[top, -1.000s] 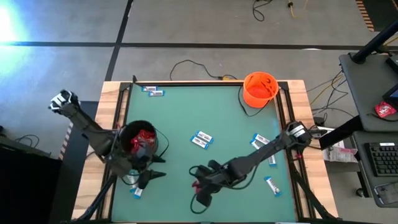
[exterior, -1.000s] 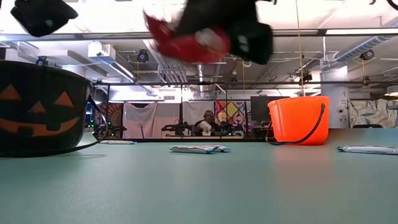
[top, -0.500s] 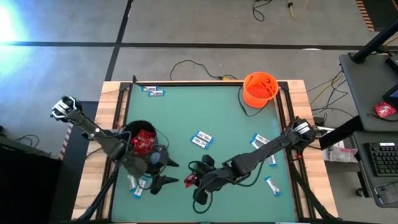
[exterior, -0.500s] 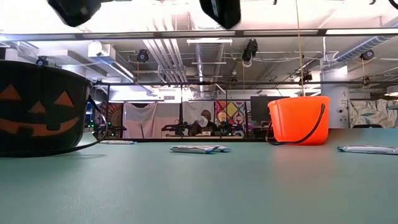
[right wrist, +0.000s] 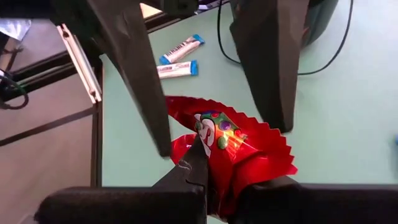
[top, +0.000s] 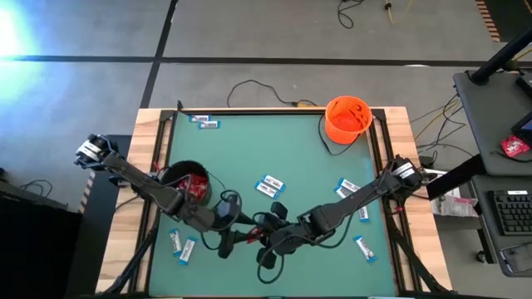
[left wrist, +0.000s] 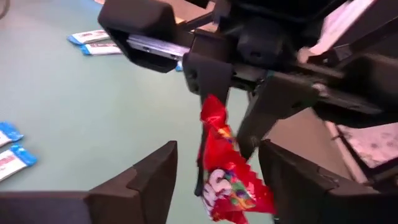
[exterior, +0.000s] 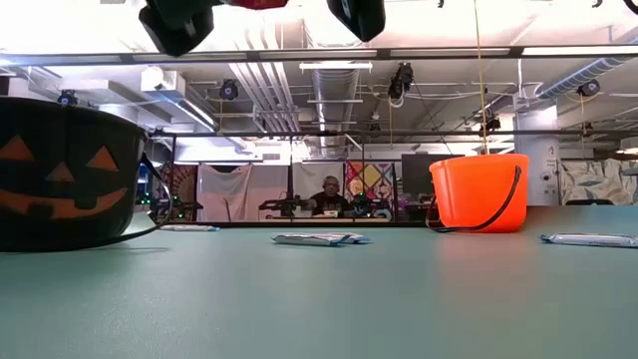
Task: Sort candy by brand, put in halloween buckets
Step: Put the red candy into the black bucket
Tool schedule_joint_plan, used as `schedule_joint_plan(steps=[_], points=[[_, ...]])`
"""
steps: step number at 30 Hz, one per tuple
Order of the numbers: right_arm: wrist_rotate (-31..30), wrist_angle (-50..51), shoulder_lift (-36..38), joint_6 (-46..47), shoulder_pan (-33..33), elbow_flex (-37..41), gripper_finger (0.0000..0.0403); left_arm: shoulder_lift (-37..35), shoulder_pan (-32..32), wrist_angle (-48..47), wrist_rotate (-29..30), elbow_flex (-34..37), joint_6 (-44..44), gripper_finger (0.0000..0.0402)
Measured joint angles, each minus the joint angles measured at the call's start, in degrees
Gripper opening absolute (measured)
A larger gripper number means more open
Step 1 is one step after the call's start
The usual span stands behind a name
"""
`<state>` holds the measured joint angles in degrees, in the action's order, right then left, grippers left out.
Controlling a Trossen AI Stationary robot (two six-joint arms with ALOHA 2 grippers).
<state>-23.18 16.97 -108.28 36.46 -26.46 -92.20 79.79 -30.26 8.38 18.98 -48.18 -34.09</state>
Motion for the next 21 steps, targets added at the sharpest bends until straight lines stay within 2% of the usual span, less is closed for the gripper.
schedule_joint_plan(steps=[5, 11, 12, 17, 21], points=[[-2.21, 1.14, -0.13, 0.18, 0.00, 0.13, 0.0019, 1.75, 0.04, 0.48, 2.65, 0.00, 0.06, 0.0154], [-1.66, 1.65, -0.18, 0.46, -0.19, 0.17, 0.0045, 2.18, 0.07, 0.25, 2.58, -0.02, -2.00, 0.0031], [-1.20, 1.58, -0.18, 0.40, -0.26, 0.17, 0.0053, 2.15, 0.07, 0.17, 2.53, -0.02, -2.12, 0.0021], [2.55, 1.59, 0.16, 0.18, -0.31, 0.14, 0.0109, 1.79, 0.07, -0.06, 2.42, -0.02, -2.46, 0.0022], [5.20, 6.77, 1.90, 1.46, -0.31, -0.50, 0.0158, -0.95, 0.22, -4.04, 3.28, 0.06, -2.88, 0.0012]])
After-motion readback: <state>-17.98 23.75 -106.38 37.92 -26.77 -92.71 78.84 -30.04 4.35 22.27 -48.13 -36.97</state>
